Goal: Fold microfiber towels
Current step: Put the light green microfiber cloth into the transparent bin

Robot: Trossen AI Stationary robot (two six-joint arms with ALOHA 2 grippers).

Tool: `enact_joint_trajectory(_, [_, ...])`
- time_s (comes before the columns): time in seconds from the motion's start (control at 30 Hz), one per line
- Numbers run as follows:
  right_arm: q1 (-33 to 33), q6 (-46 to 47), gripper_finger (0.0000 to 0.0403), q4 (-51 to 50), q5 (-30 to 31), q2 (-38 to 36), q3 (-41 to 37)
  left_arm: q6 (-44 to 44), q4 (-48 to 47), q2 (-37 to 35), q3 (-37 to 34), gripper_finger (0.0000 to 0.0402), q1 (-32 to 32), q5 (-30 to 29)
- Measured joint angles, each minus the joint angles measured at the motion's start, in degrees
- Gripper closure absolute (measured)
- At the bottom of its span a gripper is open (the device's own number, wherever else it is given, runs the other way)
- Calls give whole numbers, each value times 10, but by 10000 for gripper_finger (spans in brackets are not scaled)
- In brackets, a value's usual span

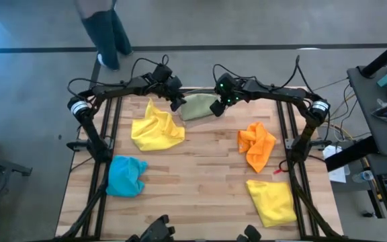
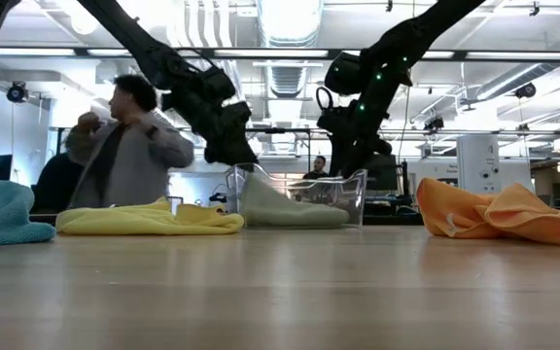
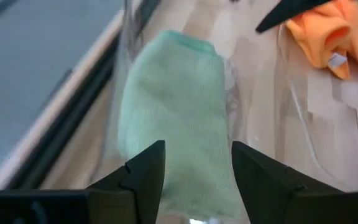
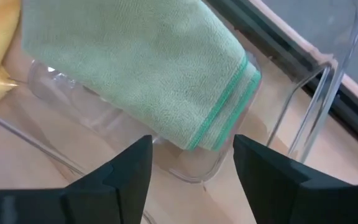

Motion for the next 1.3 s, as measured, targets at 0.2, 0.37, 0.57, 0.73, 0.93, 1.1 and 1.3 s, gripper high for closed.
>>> enact_joint_trajectory(0.2, [6, -27, 189, 1, -3, -1, 5, 27, -1, -43, -2, 233, 0, -4])
enact_joint_trajectory(0.37, [17, -89, 190, 2, -2, -4, 5, 45, -12, -58, -18, 233, -21, -3])
enact_joint_trajectory(0.57, [43, -165, 212, 92, -2, 14, 5, 68, 32, -59, -31, 233, -34, -10])
enact_joint_trajectory(0.73, [47, -145, 245, 204, -3, 52, 5, 26, 134, -59, -71, 239, -26, -89])
enact_joint_trajectory(0.93, [28, -128, 291, 210, -1, 115, 23, 24, 132, -60, -112, 267, -26, -155])
enact_joint_trajectory(1.1, [19, -108, 325, 209, -6, 167, 55, 27, 141, -61, -135, 290, -27, -197])
enact_joint_trajectory(1.3, [19, -111, 352, 109, -15, 214, 121, 41, 144, -62, -144, 307, -26, -215])
